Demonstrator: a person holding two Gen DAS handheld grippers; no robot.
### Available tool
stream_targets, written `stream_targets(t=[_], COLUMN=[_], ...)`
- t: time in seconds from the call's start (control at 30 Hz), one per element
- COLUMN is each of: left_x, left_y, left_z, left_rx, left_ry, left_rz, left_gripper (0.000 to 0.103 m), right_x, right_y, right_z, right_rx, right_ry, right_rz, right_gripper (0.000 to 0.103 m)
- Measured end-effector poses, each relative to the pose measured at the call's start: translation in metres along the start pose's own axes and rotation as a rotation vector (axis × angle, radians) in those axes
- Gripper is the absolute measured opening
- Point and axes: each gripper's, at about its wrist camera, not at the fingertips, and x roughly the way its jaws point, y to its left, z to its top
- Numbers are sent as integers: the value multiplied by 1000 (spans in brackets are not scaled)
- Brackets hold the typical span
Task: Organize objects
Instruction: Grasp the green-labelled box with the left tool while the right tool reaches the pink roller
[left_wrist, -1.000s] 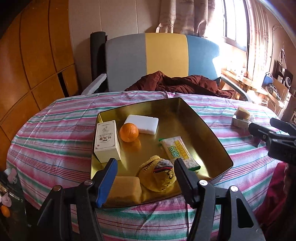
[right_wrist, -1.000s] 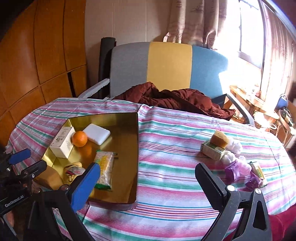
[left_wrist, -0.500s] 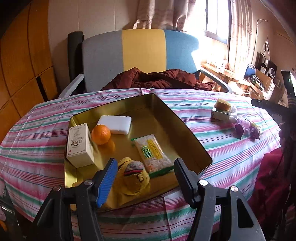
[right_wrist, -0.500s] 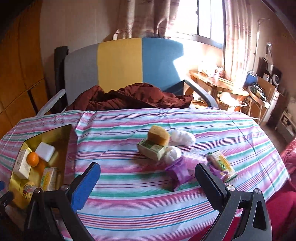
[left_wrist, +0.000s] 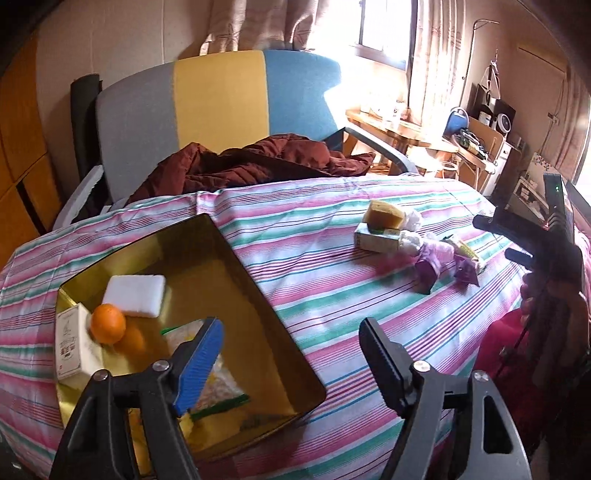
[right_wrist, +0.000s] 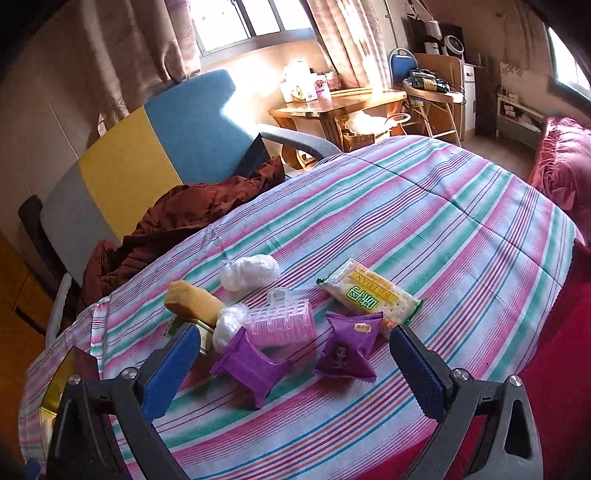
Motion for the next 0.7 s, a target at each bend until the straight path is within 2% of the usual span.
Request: stream_targets(t=[0.23,0.43,0.47,0.7], left_x=[57,119,128,181], left_y=[-47,-73,-77,-87], left_z=[40,69,72,85], left_rx=[73,120,126,137], left_ry=[61,127,135,186], left_rz=[-110,-201,-215,-253], left_gripper=[83,91,94,100], right_x=[0,2,2,11], right_y=[3,0,0,5], right_z=[-2,-1,-1,-4], right_rx=[-1,20,19,-2], right_ry=[12,27,31,82], right_rz=[48,88,93,128], right_gripper=[103,103,103,103])
